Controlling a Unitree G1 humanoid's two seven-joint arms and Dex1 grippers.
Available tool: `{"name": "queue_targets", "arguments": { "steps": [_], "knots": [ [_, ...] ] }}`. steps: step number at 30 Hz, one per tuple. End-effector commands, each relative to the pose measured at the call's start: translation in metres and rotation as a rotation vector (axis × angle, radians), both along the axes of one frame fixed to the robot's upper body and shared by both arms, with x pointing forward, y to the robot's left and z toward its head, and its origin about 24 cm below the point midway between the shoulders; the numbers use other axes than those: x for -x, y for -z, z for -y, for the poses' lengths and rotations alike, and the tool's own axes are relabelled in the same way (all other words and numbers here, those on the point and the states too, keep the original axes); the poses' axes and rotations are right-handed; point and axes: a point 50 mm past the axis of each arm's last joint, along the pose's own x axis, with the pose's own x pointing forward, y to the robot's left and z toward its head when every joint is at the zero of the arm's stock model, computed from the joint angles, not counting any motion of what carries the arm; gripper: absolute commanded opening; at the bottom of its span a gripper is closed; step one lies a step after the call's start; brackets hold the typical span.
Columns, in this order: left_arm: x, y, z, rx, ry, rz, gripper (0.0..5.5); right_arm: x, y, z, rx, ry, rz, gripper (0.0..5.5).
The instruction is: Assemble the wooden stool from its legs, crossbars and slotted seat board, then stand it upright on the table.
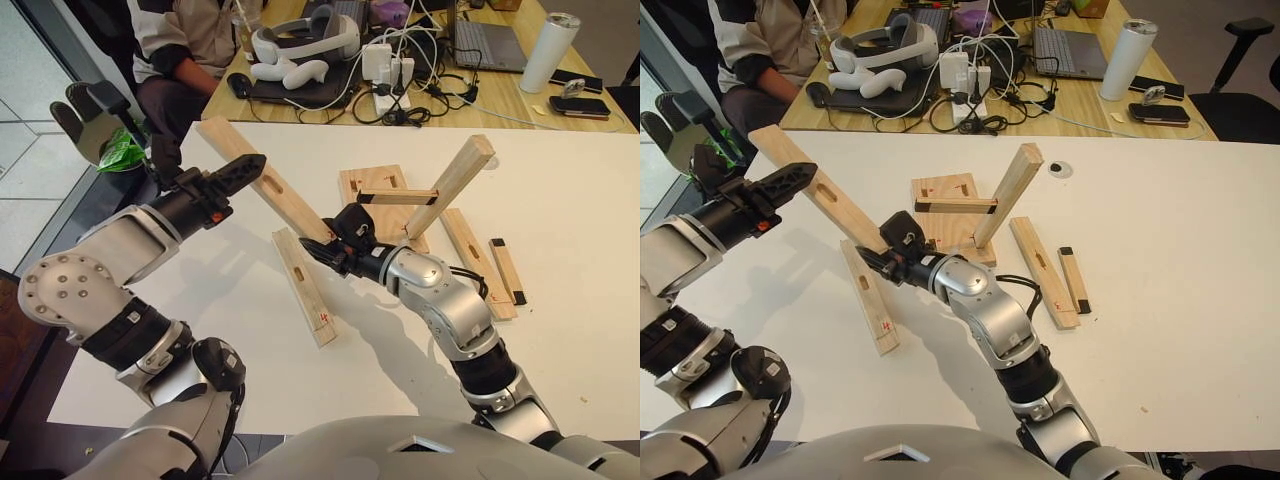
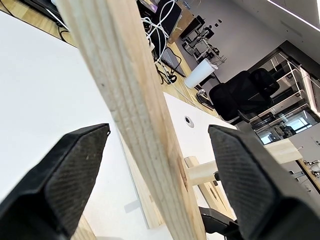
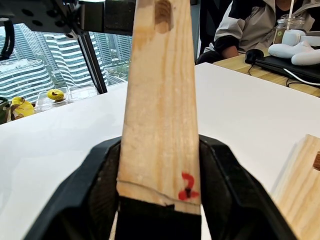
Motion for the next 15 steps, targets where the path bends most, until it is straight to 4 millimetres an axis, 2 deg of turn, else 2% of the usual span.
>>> {"name": "queue_targets", "arguments": {
  "steps": [1,13,15],
  "knots": [
    [0.000,-0.003,0.000,-0.024,0.030,-0.014,3.68,0.003,-0.003,0.000,-0.013,-0.020,0.025,2.05],
    [-0.009,-0.013,-0.008,0.002,0.016,-0.017,3.68,0.008,-0.005,0.004,-0.001,-0.064,0.058,2.05],
    [-0.009,-0.014,-0.005,0.009,0.029,-0.005,3.38,0.007,-0.004,0.006,0.006,-0.059,0.063,2.05]
  ]
}}
